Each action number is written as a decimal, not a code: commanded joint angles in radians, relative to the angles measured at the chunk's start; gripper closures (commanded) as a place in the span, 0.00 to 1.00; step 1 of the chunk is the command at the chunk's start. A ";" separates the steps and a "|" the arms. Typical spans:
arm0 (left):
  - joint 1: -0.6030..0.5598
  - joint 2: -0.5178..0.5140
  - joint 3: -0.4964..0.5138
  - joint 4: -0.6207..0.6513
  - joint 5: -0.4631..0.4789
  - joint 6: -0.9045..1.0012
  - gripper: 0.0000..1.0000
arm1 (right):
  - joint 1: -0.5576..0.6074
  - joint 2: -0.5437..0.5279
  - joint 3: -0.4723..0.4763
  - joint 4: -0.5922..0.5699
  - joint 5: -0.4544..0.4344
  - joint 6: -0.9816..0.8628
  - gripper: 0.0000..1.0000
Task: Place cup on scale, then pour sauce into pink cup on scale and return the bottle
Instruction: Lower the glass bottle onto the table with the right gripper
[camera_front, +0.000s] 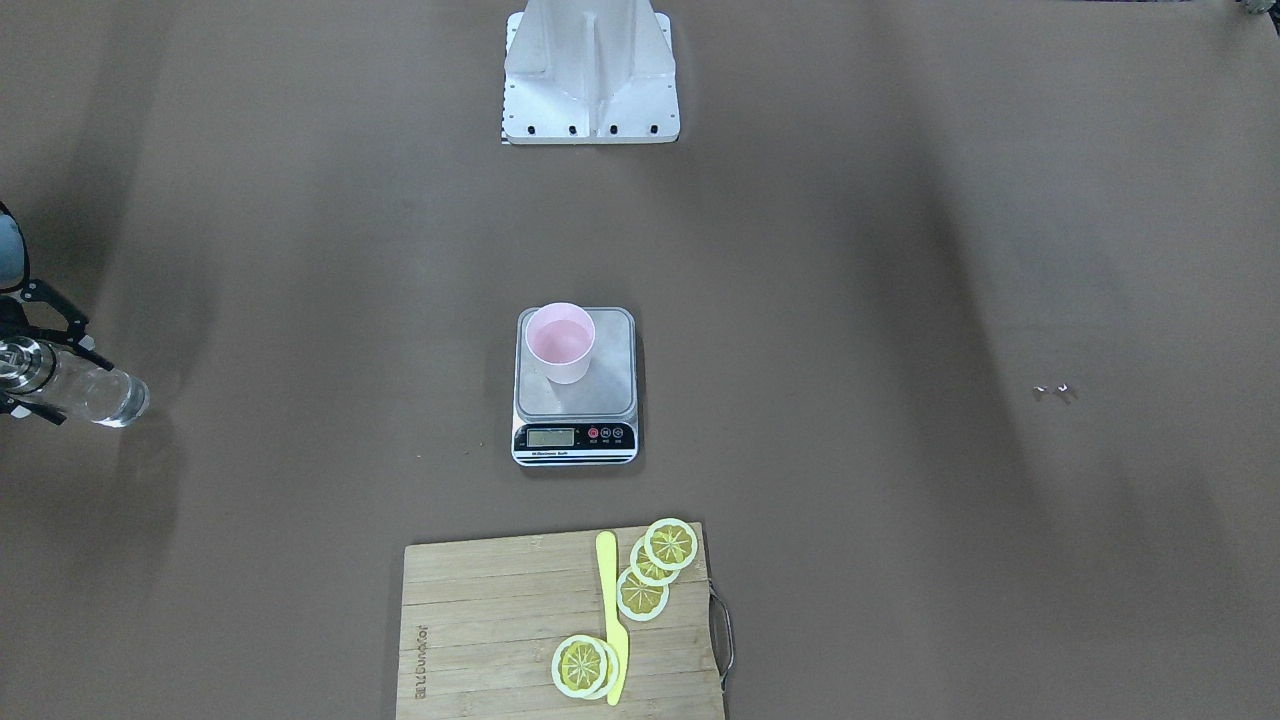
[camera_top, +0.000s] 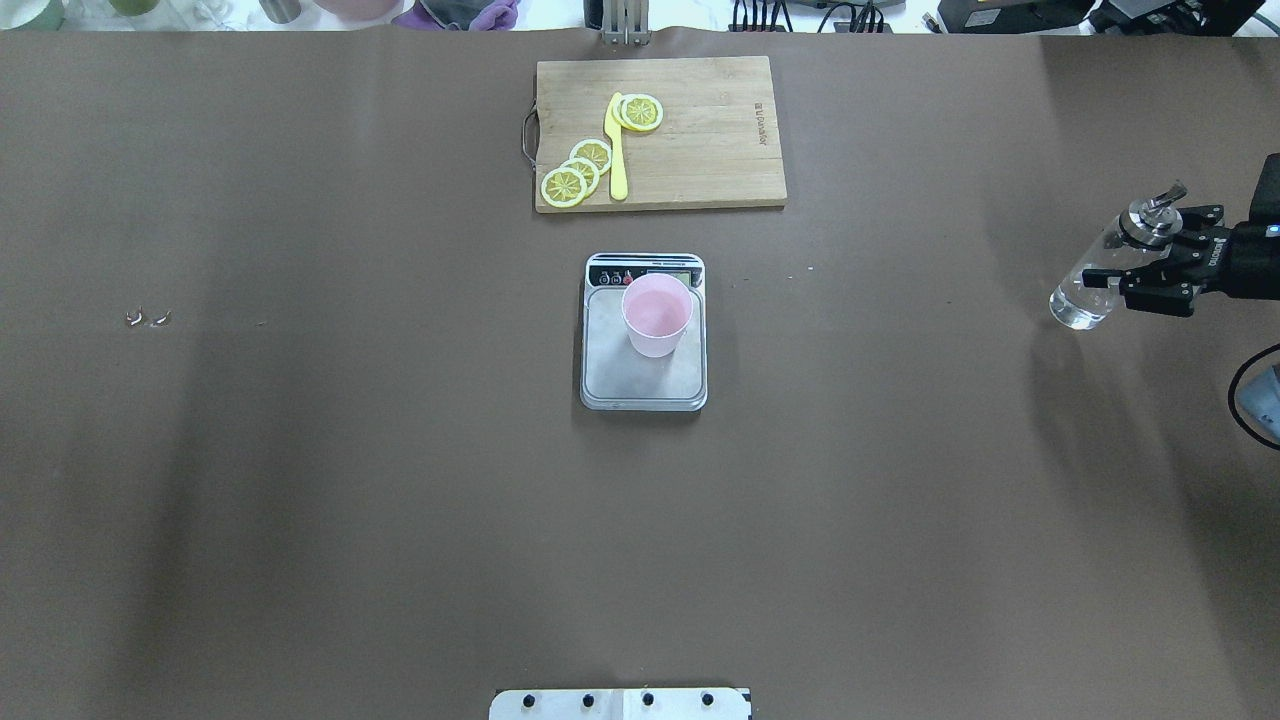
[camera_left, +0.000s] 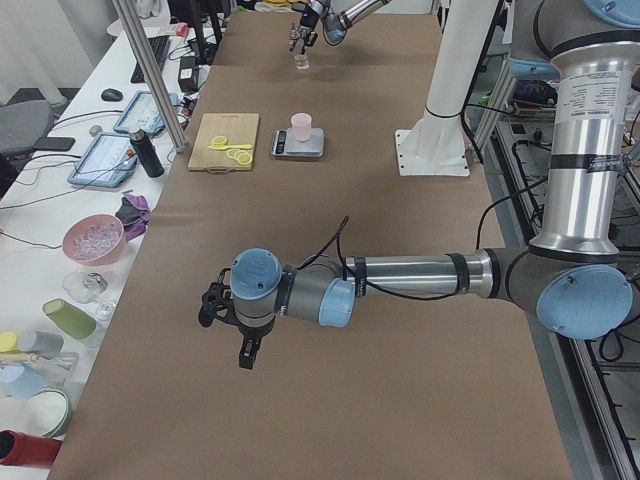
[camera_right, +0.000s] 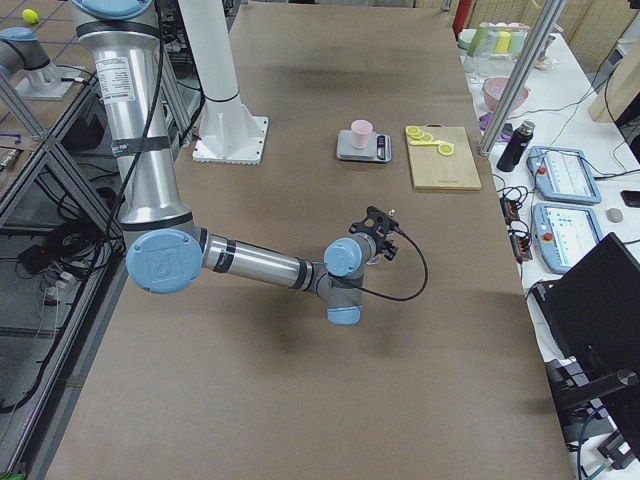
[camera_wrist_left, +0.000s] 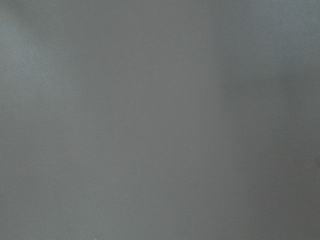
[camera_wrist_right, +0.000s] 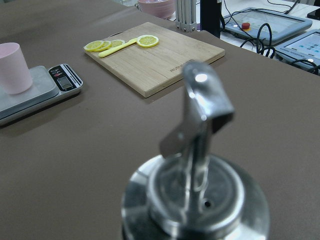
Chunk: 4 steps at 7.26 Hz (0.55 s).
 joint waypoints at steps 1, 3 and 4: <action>0.000 0.002 0.002 -0.005 0.000 -0.002 0.00 | -0.013 -0.002 -0.027 0.000 0.000 0.009 0.66; 0.000 0.002 0.004 -0.005 0.000 -0.002 0.00 | -0.029 -0.002 -0.050 -0.003 -0.005 0.008 0.66; 0.000 0.002 0.004 -0.007 0.000 -0.002 0.00 | -0.032 0.000 -0.050 -0.001 -0.005 0.008 0.66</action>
